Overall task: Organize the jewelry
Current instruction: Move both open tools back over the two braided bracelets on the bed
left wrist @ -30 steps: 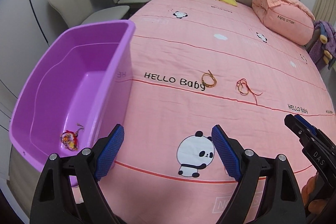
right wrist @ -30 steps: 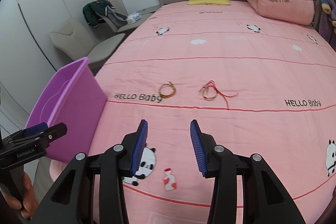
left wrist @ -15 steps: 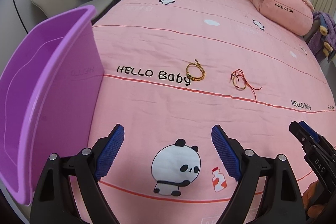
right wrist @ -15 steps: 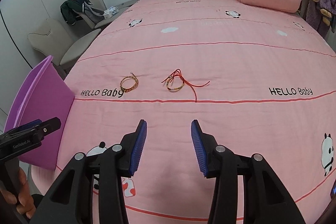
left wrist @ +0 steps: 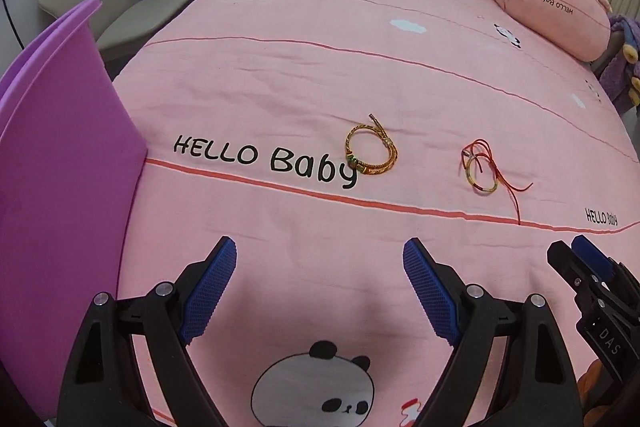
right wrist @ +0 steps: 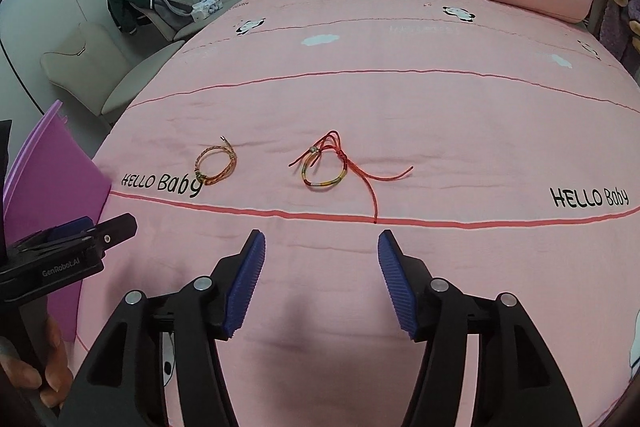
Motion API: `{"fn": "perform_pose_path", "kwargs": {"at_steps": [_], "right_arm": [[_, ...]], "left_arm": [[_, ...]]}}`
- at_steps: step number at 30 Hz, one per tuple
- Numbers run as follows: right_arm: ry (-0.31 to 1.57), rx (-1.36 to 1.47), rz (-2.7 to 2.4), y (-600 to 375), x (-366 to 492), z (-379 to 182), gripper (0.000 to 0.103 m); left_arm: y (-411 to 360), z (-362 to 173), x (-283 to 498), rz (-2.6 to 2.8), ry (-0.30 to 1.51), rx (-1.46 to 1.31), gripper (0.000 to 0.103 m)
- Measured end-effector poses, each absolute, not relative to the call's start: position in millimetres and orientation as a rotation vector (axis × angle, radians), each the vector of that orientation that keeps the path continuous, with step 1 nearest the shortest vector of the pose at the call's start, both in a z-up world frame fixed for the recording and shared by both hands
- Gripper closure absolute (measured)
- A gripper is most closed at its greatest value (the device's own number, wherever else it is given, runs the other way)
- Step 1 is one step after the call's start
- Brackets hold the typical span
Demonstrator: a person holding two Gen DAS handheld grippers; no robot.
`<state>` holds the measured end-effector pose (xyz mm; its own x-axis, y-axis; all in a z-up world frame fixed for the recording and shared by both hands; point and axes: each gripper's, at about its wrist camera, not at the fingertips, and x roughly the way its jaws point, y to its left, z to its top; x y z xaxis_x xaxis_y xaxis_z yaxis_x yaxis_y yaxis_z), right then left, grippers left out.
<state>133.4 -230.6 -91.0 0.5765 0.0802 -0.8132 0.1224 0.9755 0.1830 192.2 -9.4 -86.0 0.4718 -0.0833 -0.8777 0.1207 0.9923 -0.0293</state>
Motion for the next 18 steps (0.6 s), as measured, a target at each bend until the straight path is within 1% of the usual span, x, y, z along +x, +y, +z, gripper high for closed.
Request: {"fn": "perform_pose_path", "kwargs": {"at_steps": [3, 10, 18], "right_arm": [[0.964, 0.221, -0.024, -233, 151, -103, 0.044], [0.998, 0.221, -0.036, -240, 185, -131, 0.044], [1.003, 0.200, -0.058, -249, 212, -147, 0.044]], "left_arm": [[-15, -94, 205, -0.121, 1.059, 0.047, 0.015], [-29, -113, 234, -0.124, 1.050, 0.066, 0.015], [-40, -134, 266, -0.114, 1.044, 0.070, 0.015]]}}
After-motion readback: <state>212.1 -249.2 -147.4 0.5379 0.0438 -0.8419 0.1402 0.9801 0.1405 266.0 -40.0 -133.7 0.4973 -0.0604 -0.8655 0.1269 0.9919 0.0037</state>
